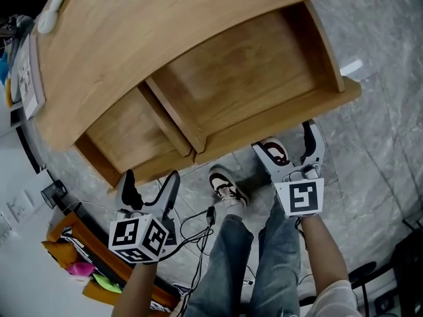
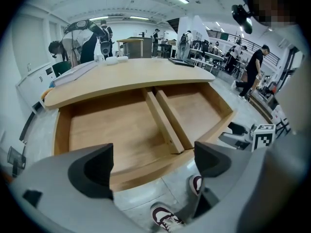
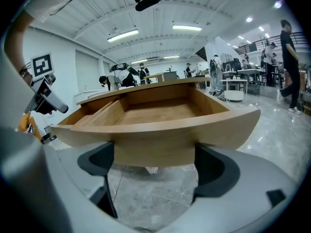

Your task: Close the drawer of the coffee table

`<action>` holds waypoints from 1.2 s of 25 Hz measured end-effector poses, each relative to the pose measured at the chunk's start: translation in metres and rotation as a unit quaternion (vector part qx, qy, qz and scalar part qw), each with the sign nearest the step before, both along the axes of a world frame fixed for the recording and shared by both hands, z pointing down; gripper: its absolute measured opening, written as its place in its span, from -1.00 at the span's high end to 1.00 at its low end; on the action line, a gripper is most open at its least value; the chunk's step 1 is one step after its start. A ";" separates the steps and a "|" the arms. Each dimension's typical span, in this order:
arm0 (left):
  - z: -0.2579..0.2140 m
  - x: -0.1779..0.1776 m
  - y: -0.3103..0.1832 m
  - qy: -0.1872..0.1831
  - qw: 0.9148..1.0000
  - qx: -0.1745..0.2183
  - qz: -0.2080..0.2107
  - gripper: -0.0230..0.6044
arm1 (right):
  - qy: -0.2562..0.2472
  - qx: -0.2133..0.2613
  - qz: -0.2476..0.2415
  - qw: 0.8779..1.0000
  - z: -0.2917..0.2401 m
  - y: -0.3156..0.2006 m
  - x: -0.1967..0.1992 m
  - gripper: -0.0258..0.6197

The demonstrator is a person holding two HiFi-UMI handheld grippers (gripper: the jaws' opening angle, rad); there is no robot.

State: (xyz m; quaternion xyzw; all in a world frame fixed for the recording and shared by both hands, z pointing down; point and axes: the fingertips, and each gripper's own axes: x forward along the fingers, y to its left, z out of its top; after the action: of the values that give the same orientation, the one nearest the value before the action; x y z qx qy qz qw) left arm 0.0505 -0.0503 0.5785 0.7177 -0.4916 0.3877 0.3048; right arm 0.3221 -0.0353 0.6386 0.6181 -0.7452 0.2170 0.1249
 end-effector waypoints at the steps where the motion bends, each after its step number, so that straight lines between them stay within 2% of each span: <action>1: 0.000 -0.001 0.001 0.000 1.000 0.000 0.001 -0.74 | 0.000 -0.001 0.001 1.000 0.000 0.000 0.000 -0.70; 11: -0.004 -0.008 0.001 0.005 1.000 0.005 -0.010 -0.74 | 0.002 0.028 0.016 0.999 -0.027 -0.015 0.002 -0.66; 30: -0.014 -0.009 -0.007 0.021 0.999 0.011 -0.047 -0.74 | 0.010 0.024 0.014 1.000 -0.048 -0.020 0.002 -0.62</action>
State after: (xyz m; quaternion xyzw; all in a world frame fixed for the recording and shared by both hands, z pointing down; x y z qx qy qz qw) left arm 0.0413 -0.0571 0.5642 0.7050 -0.5224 0.3529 0.3248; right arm 0.3237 -0.0551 0.5905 0.6333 -0.7401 0.1951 0.1145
